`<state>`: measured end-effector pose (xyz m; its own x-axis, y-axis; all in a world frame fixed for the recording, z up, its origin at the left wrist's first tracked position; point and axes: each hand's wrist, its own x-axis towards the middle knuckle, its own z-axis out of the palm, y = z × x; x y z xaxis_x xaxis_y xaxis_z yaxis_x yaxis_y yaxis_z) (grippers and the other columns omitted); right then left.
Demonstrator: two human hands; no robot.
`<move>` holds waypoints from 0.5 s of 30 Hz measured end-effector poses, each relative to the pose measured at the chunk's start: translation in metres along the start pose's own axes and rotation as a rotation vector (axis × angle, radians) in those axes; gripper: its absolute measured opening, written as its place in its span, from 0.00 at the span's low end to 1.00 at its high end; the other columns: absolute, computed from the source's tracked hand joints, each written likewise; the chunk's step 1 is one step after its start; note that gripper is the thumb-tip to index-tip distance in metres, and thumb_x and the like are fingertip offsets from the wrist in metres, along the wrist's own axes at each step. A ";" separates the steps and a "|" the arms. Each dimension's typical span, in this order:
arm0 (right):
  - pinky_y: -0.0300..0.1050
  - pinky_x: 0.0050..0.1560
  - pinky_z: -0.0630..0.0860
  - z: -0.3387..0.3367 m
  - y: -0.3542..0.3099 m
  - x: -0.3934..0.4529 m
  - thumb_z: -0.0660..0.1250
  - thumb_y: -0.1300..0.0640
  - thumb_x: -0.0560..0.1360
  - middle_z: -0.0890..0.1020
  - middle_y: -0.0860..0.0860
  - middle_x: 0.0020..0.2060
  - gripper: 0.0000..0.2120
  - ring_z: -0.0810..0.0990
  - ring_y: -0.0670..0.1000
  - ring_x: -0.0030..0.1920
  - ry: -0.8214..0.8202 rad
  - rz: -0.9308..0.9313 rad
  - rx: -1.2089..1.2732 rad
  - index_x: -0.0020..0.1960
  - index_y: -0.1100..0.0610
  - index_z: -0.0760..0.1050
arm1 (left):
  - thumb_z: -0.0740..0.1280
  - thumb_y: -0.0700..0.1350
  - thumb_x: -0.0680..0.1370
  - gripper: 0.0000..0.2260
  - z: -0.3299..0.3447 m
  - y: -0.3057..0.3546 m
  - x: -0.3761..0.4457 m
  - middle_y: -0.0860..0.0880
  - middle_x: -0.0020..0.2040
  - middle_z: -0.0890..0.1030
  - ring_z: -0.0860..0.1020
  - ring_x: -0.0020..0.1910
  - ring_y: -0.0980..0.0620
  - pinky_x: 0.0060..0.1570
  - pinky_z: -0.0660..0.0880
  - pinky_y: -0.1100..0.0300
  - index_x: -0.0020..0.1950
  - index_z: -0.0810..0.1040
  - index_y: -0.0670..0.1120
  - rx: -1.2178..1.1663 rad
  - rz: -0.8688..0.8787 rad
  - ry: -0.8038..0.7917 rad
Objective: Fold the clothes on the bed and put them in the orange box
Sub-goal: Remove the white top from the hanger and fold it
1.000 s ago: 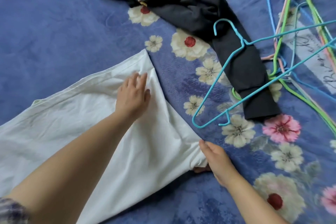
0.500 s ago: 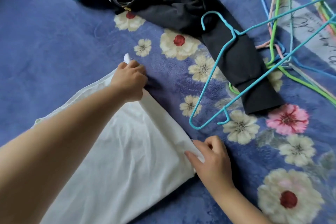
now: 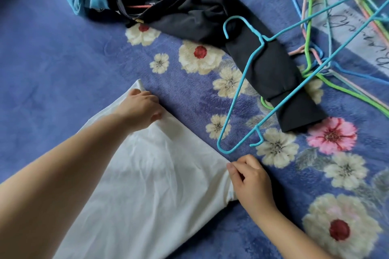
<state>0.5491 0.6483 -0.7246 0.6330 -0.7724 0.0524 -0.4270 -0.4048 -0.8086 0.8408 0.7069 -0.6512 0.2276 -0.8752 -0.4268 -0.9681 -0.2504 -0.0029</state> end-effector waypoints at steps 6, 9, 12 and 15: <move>0.44 0.39 0.63 0.007 -0.005 -0.014 0.63 0.49 0.68 0.68 0.50 0.41 0.12 0.67 0.52 0.40 0.024 -0.242 -0.289 0.39 0.58 0.76 | 0.68 0.49 0.75 0.10 0.010 -0.004 0.004 0.48 0.53 0.77 0.73 0.58 0.48 0.57 0.67 0.55 0.55 0.80 0.48 0.025 -0.060 -0.180; 0.44 0.38 0.61 0.014 -0.002 -0.014 0.61 0.53 0.69 0.74 0.52 0.36 0.10 0.66 0.52 0.38 0.029 -0.237 -0.388 0.33 0.57 0.76 | 0.76 0.41 0.67 0.06 0.016 -0.004 0.005 0.44 0.41 0.80 0.79 0.44 0.42 0.44 0.76 0.52 0.41 0.82 0.43 -0.021 0.024 -0.070; 0.45 0.37 0.60 0.018 -0.001 -0.013 0.60 0.57 0.70 0.75 0.52 0.33 0.10 0.66 0.52 0.38 0.029 -0.251 -0.440 0.32 0.57 0.74 | 0.80 0.36 0.56 0.12 0.024 -0.001 0.005 0.47 0.29 0.77 0.79 0.30 0.45 0.29 0.74 0.55 0.28 0.78 0.45 -0.004 0.093 -0.038; 0.47 0.37 0.59 0.021 0.001 -0.012 0.59 0.59 0.70 0.74 0.53 0.33 0.08 0.65 0.54 0.37 0.016 -0.267 -0.507 0.32 0.57 0.71 | 0.78 0.33 0.59 0.11 0.024 0.002 0.005 0.46 0.30 0.77 0.79 0.33 0.44 0.32 0.70 0.56 0.28 0.78 0.45 0.025 0.071 -0.039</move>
<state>0.5542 0.6671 -0.7383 0.7534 -0.6166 0.2284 -0.5124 -0.7683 -0.3836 0.8371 0.7116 -0.6751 0.1545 -0.8737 -0.4614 -0.9841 -0.1773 0.0062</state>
